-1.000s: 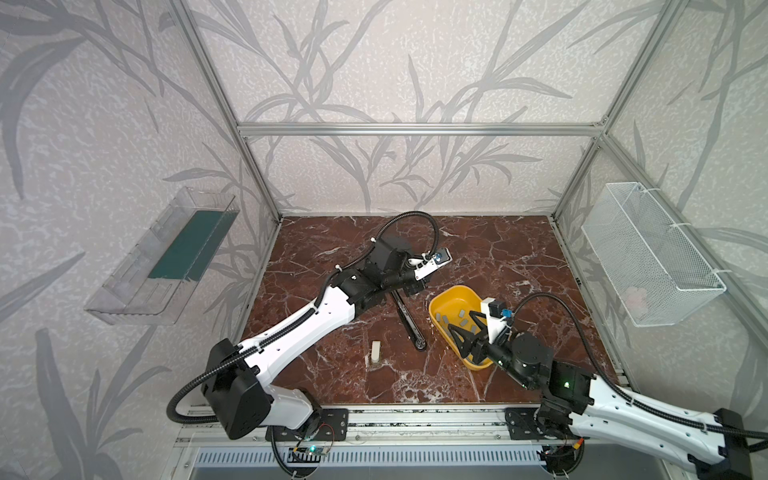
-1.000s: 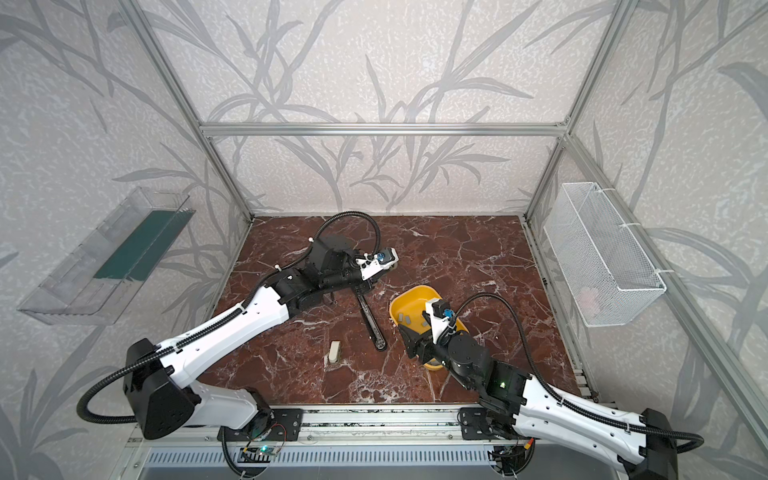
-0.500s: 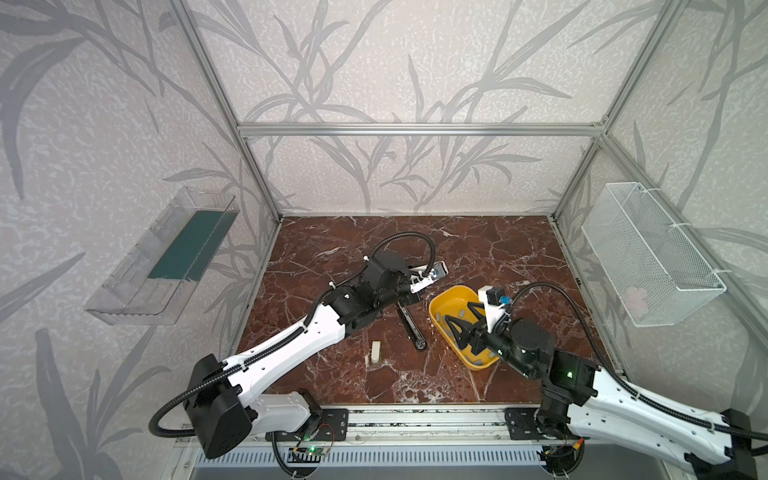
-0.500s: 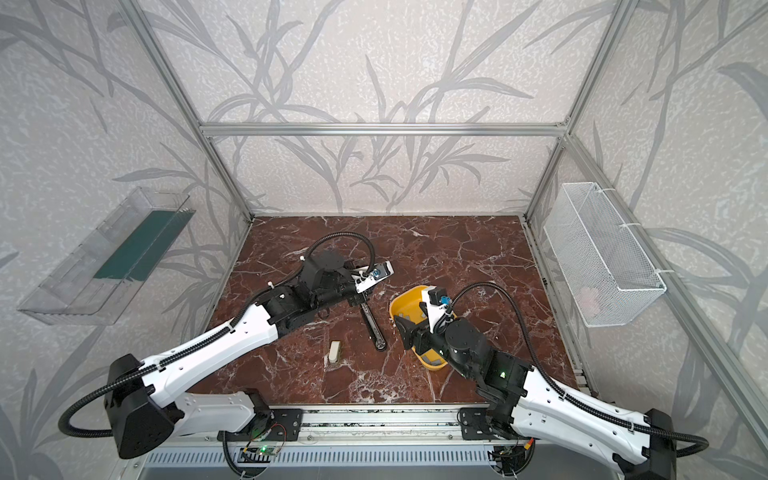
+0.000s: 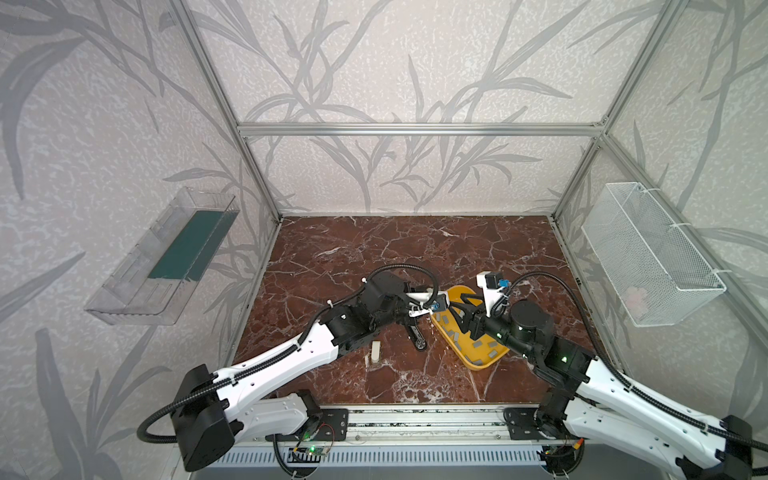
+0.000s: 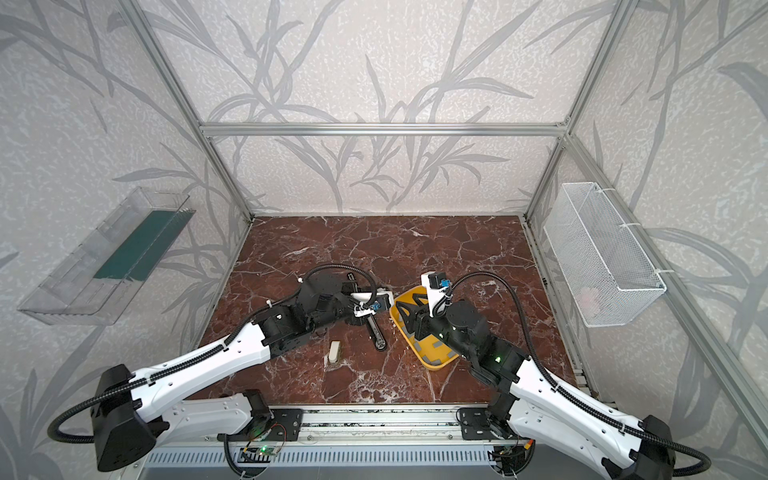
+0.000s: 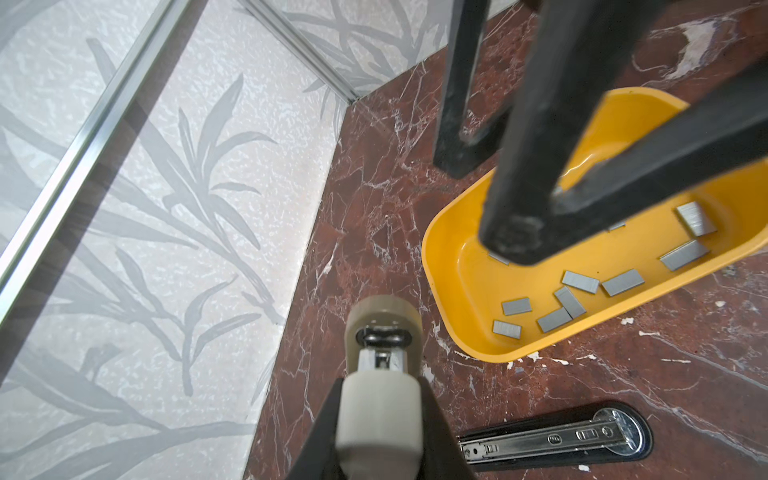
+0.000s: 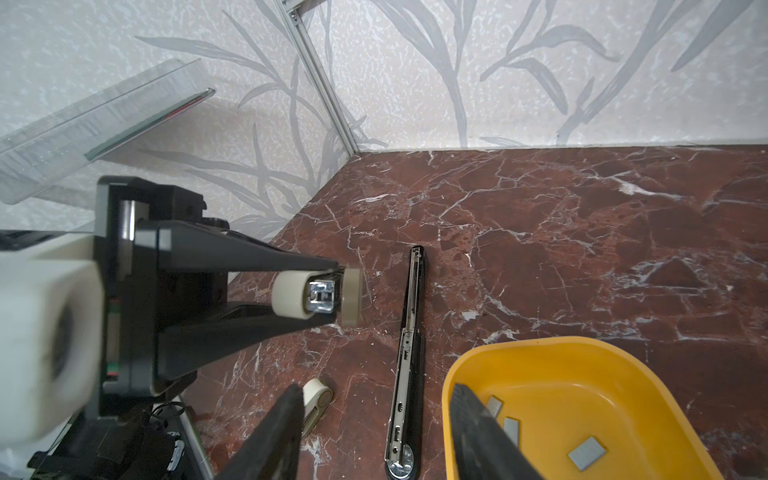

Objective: Load the staples into the stapler
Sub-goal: 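Close the right gripper on the beige piece held by the left gripper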

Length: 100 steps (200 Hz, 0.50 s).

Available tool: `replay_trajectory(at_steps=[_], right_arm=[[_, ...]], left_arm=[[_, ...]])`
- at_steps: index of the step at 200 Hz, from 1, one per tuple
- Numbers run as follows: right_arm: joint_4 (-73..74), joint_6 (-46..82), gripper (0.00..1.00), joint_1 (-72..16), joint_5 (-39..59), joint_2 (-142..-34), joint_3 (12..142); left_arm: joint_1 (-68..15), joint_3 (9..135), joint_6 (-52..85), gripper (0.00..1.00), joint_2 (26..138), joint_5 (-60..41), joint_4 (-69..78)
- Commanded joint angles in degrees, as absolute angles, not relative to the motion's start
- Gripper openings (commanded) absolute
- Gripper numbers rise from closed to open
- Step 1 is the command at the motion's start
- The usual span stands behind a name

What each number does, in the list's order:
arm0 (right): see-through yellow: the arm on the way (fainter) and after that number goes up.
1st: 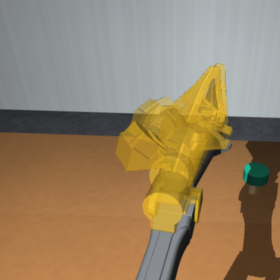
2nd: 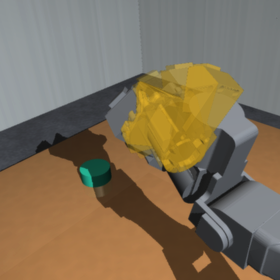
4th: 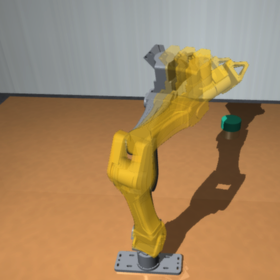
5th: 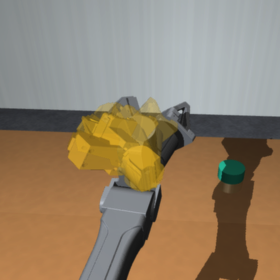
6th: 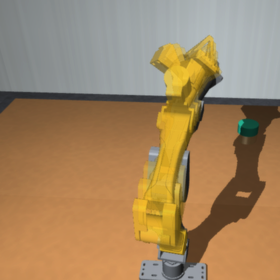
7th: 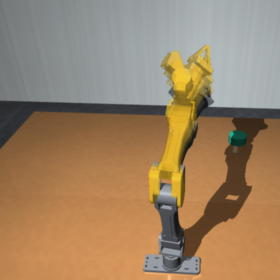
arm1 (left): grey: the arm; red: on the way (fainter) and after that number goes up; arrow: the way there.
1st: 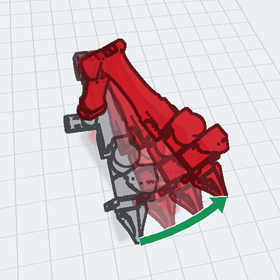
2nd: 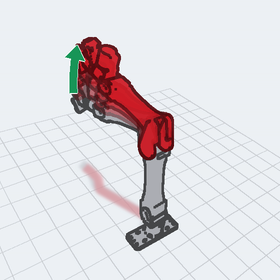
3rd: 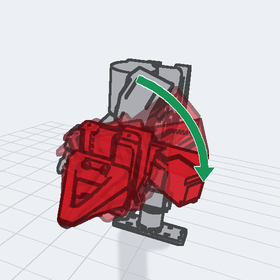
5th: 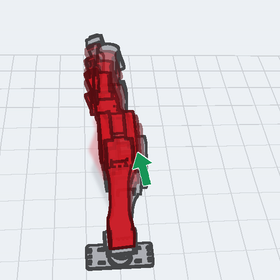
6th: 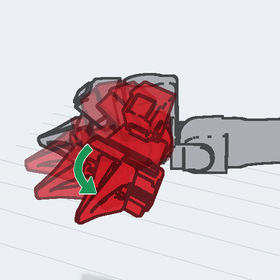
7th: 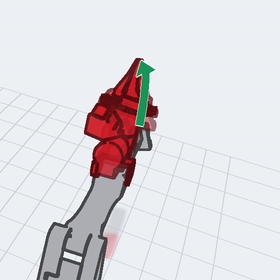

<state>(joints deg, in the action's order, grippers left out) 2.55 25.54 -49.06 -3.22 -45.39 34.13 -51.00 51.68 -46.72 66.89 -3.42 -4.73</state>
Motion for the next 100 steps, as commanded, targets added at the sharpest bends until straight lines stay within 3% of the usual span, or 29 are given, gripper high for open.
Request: replay_trajectory(at_steps=[1,42,100], right_arm=[[5.29,26.28,0.52,-48.78,0.0,-46.21,36.02],[7.08,26.81,0.42,-48.43,0.65,-48.63,36.84],[8.95,27.29,0.4,-48.43,1.34,-51.74,38.0]], left_arm=[[-51.87,51.59,-49.13,0.0,65.43,-7.42,-4.63],[-52.12,50.67,-49.84,0.0,63.95,-8.2,-4.32],[-52.6,50.53,-50.66,0.0,62.98,-10.14,-6.1]])
